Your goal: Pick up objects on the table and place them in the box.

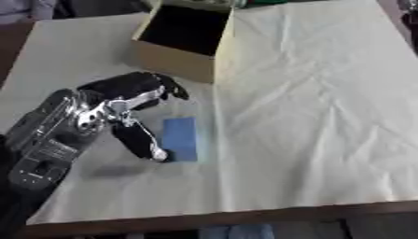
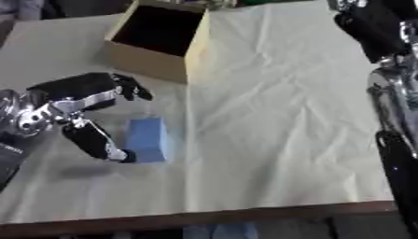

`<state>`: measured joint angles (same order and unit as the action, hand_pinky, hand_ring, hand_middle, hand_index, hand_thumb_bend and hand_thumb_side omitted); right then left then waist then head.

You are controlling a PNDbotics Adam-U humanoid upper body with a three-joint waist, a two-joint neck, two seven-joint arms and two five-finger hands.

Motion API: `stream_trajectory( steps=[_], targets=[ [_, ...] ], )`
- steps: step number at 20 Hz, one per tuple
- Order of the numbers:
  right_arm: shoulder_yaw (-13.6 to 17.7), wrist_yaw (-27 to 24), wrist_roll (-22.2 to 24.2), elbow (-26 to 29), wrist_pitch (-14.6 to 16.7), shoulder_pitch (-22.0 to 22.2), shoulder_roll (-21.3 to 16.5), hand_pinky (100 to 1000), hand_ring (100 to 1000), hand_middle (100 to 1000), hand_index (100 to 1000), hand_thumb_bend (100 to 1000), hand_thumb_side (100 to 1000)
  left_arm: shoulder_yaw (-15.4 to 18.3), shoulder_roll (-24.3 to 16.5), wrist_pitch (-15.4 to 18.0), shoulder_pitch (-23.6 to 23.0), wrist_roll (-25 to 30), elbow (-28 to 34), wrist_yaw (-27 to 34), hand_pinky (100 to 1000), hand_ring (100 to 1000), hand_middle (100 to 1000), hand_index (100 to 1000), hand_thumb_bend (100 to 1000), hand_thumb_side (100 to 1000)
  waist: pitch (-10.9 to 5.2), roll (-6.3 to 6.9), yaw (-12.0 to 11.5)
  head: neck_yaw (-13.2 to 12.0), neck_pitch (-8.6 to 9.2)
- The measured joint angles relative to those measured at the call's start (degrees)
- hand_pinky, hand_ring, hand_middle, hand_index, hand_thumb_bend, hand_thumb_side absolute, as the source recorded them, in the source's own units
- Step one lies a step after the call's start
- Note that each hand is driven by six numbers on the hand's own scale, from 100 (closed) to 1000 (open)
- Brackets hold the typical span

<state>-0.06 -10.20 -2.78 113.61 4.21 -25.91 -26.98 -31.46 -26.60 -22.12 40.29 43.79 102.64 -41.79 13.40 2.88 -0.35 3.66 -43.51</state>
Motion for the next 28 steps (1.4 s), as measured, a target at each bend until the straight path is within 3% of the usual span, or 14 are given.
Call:
stream_trajectory(
  steps=[10,17,20,23,28],
  targets=[
    [0.01,-0.25,-0.11,0.00,-0.31,0.02,0.00,783,758,737,892,100,302,0.81,3.31,-0.65,-0.45,-1.34,-5.47,0.49,857,792,755,889,617,264,0.06,0.00,1.15,-0.99,0.10],
    [0.03,-0.34,-0.18,0.00,-0.38,0.04,0.00,784,759,737,893,100,304,1.00,4.43,-1.12,-0.90,-2.87,-7.70,-0.41,827,705,561,779,629,186,0.27,0.00,1.80,-1.23,0.24],
    [0.04,-0.42,-0.25,0.00,-0.45,0.04,0.00,784,759,737,893,100,303,0.93,4.44,-0.63,-0.97,-2.98,-8.00,-1.11,807,653,483,735,606,100,0.35,0.00,1.91,-1.28,0.24],
    [0.04,-0.44,-0.30,0.00,-0.50,0.04,0.00,784,759,737,893,100,303,0.66,4.44,-0.10,-0.97,-2.69,-8.00,-1.94,793,626,457,724,596,100,0.35,0.00,1.95,-1.30,0.24],
    [0.04,-0.46,-0.37,0.00,-0.57,0.04,0.00,784,759,737,894,100,303,0.67,4.45,0.78,-1.00,-1.83,-8.19,-2.96,733,565,401,656,506,100,0.35,0.00,1.97,-1.41,0.24]
  ],
)
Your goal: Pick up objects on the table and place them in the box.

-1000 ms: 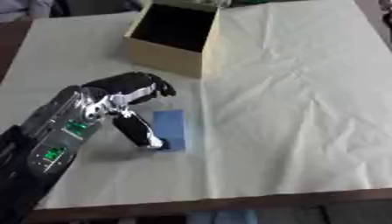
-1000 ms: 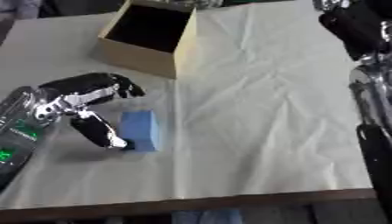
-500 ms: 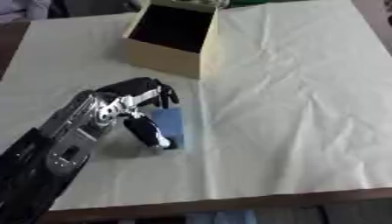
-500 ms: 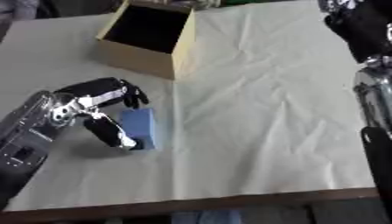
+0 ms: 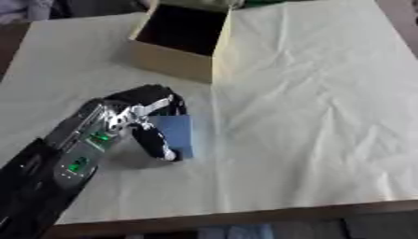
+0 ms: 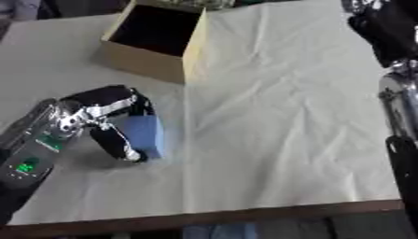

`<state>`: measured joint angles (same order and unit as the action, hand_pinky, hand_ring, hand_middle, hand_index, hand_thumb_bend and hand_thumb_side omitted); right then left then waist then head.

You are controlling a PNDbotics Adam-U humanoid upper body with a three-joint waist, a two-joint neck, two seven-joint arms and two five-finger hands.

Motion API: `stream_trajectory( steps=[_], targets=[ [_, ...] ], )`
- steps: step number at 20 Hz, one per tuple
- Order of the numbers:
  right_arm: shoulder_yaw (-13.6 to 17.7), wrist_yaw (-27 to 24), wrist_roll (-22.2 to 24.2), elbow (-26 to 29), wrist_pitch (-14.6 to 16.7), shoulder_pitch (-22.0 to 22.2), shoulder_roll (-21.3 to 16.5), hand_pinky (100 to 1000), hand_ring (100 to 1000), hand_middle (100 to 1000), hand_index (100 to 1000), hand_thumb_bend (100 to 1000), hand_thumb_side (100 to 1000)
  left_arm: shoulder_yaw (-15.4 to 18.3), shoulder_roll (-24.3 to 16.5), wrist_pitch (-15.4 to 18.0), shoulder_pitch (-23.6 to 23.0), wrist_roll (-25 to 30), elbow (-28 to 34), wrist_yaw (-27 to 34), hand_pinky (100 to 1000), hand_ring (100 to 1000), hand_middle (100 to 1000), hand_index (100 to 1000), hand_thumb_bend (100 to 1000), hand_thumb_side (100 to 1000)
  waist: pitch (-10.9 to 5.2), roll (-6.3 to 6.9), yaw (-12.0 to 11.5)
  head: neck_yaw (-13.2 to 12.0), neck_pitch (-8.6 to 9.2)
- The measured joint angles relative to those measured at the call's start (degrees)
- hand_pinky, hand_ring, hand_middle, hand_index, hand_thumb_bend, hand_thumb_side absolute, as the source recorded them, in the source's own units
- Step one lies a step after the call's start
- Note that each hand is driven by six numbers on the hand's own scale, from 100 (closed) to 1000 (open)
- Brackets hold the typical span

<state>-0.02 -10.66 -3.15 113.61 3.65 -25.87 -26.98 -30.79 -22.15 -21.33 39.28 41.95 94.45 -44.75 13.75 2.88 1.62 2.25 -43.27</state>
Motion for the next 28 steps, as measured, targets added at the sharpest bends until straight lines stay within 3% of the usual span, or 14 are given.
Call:
stream_trajectory(
  steps=[5,12,13,14,18,24,28],
  targets=[
    [0.00,-0.01,-0.03,0.00,-0.03,0.00,0.00,784,760,737,895,100,302,0.27,0.00,-0.28,-0.02,-0.60,0.37,-0.24,696,523,358,590,474,100,0.00,0.00,-0.11,0.00,0.00],
    [0.00,-0.01,-0.04,0.00,-0.03,0.18,0.00,785,760,737,894,100,299,2.24,-0.60,-1.14,0.69,-1.68,4.75,0.98,679,502,338,575,473,100,0.00,0.00,-0.56,0.03,0.00],
    [0.01,-0.01,-0.06,0.00,-0.02,0.18,0.00,785,761,737,894,100,300,2.65,-0.91,-1.20,0.97,-1.74,5.69,1.36,678,500,338,576,381,100,0.00,0.00,-0.61,0.04,0.00],
    [0.01,-0.01,-0.07,0.00,0.00,0.18,0.00,785,761,737,894,100,295,3.06,-1.29,-1.25,1.31,-1.75,6.69,1.74,677,499,336,575,453,100,0.00,0.00,-0.62,0.05,0.00],
    [-0.01,-0.01,-0.09,0.00,0.05,-0.07,0.14,784,761,738,893,100,289,5.42,-3.50,-1.60,3.47,-1.83,10.55,3.34,675,494,332,569,419,100,-0.06,-0.02,-0.25,0.06,0.16],
    [-0.58,-0.07,0.39,0.00,0.38,-2.26,1.23,784,762,738,892,100,284,9.50,-7.87,-2.53,6.26,-5.62,11.75,6.09,672,482,317,565,380,100,-0.03,-0.04,2.03,-0.55,2.45],
    [-1.10,-0.30,0.88,0.00,0.59,-3.77,1.89,784,761,738,892,100,284,12.00,-9.83,-0.67,9.12,-11.64,7.43,9.00,677,480,313,572,346,100,0.11,-0.25,4.62,-2.15,4.27]
  ],
)
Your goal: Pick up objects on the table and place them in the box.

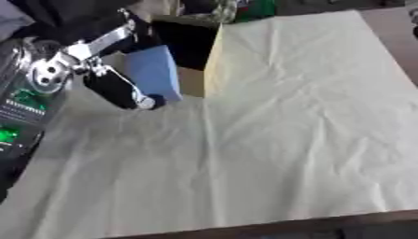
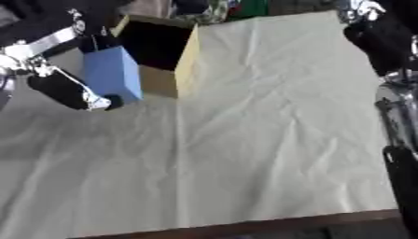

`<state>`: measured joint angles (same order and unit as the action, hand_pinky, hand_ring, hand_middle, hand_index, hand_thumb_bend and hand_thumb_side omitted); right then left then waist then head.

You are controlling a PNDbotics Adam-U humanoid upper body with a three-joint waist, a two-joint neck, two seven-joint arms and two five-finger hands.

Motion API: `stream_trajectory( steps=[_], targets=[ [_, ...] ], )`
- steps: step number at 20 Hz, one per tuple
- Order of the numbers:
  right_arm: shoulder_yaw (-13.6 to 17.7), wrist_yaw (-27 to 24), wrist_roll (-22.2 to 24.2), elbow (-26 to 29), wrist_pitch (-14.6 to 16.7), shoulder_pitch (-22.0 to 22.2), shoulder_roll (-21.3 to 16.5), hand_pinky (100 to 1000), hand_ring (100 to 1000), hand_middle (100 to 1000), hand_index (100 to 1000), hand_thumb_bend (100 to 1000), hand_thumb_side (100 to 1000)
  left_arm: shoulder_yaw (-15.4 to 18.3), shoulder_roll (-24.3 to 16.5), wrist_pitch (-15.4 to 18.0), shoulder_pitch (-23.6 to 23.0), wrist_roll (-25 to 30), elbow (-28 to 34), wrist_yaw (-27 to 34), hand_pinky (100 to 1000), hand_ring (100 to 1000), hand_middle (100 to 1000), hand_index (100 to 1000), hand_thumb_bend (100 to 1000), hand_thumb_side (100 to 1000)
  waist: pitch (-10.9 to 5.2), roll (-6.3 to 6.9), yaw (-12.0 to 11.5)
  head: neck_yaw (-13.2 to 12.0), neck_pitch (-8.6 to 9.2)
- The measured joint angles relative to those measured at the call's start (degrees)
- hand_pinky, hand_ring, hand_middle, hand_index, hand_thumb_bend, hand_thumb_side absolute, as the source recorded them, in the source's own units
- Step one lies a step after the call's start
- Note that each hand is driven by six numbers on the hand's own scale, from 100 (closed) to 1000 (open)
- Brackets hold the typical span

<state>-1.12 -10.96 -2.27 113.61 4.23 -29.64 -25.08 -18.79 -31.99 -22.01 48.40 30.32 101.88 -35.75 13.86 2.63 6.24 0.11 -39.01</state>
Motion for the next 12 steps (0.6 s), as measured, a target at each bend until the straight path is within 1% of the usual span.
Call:
stream_trajectory(
  steps=[2,5,9,12],
  targets=[
    [-0.22,-0.16,0.33,0.00,0.09,-0.82,0.16,784,761,738,892,100,284,1.23,-0.64,2.32,2.00,-3.18,-3.96,2.12,677,479,311,572,336,100,0.82,0.00,1.13,-1.00,0.85],
    [-0.57,-0.26,0.70,0.00,0.14,-1.91,0.20,785,759,737,892,100,286,2.81,-1.50,6.70,4.74,-7.27,-10.91,4.59,675,481,313,570,353,100,1.83,0.00,2.34,-2.46,1.90],
    [-0.71,-0.29,1.01,0.00,0.09,-2.78,0.18,785,758,737,892,100,291,4.68,-2.04,12.20,8.01,-11.66,-19.61,4.39,669,475,305,565,344,100,3.57,0.00,3.42,-3.75,3.23],
    [-0.70,-0.30,1.03,0.00,0.06,-3.36,0.11,785,758,736,893,100,293,6.19,-2.01,15.26,10.25,-14.61,-24.47,3.04,668,477,309,571,350,100,4.88,0.00,4.12,-4.41,4.10]
  ],
)
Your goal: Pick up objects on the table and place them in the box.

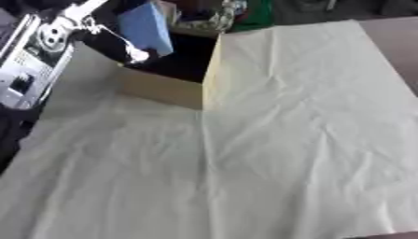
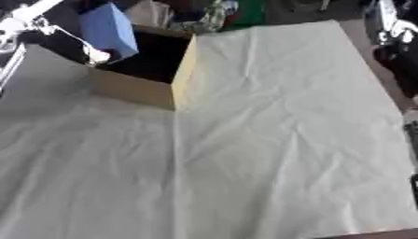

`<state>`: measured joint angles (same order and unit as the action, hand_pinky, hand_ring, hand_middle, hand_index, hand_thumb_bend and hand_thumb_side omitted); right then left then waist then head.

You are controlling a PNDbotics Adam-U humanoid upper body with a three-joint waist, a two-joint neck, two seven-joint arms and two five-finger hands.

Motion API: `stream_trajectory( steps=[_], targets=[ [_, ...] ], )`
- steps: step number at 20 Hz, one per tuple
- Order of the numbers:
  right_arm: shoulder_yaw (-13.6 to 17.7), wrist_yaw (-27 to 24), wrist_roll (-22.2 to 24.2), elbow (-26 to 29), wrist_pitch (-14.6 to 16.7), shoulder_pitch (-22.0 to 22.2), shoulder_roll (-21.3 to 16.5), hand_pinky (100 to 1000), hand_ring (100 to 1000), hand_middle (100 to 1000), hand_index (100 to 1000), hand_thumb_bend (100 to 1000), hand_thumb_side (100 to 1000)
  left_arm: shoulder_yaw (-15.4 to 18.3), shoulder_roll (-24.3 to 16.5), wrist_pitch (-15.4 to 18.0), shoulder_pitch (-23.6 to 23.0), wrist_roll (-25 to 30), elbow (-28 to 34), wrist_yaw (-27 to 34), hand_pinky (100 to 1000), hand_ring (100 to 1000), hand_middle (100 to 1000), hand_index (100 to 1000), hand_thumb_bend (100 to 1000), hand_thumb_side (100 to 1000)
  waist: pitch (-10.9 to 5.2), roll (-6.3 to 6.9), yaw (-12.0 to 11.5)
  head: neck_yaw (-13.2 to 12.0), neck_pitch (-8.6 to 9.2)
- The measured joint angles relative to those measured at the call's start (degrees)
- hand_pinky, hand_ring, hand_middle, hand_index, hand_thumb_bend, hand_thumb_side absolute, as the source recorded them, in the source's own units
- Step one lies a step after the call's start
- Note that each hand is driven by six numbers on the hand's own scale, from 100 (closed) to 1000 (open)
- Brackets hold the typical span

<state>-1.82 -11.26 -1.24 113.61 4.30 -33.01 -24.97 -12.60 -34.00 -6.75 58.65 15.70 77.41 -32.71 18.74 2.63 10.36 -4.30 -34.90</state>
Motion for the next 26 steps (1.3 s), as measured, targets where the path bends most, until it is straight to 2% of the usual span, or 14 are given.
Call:
stream_trajectory(
  steps=[6,10,11,12,14,19,22,25,26],
  targets=[
    [-0.02,-0.18,0.15,0.00,-0.06,-1.97,-0.01,784,758,736,893,100,296,3.05,2.42,4.15,3.89,-6.09,-8.52,-3.82,671,475,306,577,331,100,2.39,0.00,1.83,-2.57,1.51],
    [-0.35,-0.19,0.41,0.00,-0.26,-3.47,-0.01,784,757,736,893,100,298,5.01,3.88,6.22,6.26,-10.99,-13.93,-6.66,676,478,308,582,328,100,3.59,-0.09,3.06,-4.42,2.84],
    [-0.35,-0.19,0.46,0.00,-0.31,-3.65,-0.01,784,757,736,893,100,288,5.50,4.17,6.68,6.81,-12.21,-15.07,-7.36,679,478,308,583,357,100,3.91,-0.10,3.24,-4.79,3.15],
    [-0.36,-0.19,0.51,0.00,-0.36,-3.86,-0.01,784,757,736,893,100,300,5.91,4.39,7.04,7.24,-13.40,-16.09,-8.03,679,479,310,587,330,100,4.28,-0.10,3.40,-5.10,3.46],
    [-0.38,-0.19,0.58,0.00,-0.43,-4.24,-0.01,784,757,735,893,100,301,6.62,4.93,7.53,8.09,-15.48,-17.94,-9.22,682,481,314,601,341,100,4.88,-0.10,3.73,-5.59,4.03],
    [-0.39,-0.22,0.64,0.00,-0.49,-4.56,-0.01,784,757,735,894,100,303,7.29,6.11,8.34,9.24,-17.41,-20.95,-11.25,707,528,378,688,421,100,5.60,-0.11,4.16,-6.10,4.77],
    [-0.41,-0.28,0.68,0.00,-0.54,-4.77,-0.01,784,757,735,894,100,304,7.33,6.41,8.40,9.29,-17.42,-22.09,-13.37,743,618,482,789,492,100,5.72,-0.11,4.31,-6.11,4.81],
    [-0.40,-0.37,0.66,0.00,-0.57,-4.76,-0.02,783,757,735,894,100,304,7.33,6.60,8.49,9.31,-16.57,-22.64,-15.89,768,668,533,821,547,100,5.72,-0.11,4.34,-6.10,4.80],
    [-0.39,-0.38,0.64,0.00,-0.59,-4.76,-0.02,783,757,735,894,100,305,7.32,6.67,8.52,9.31,-16.10,-22.67,-16.53,788,707,577,843,596,100,5.72,-0.11,4.34,-6.07,4.78]
  ],
)
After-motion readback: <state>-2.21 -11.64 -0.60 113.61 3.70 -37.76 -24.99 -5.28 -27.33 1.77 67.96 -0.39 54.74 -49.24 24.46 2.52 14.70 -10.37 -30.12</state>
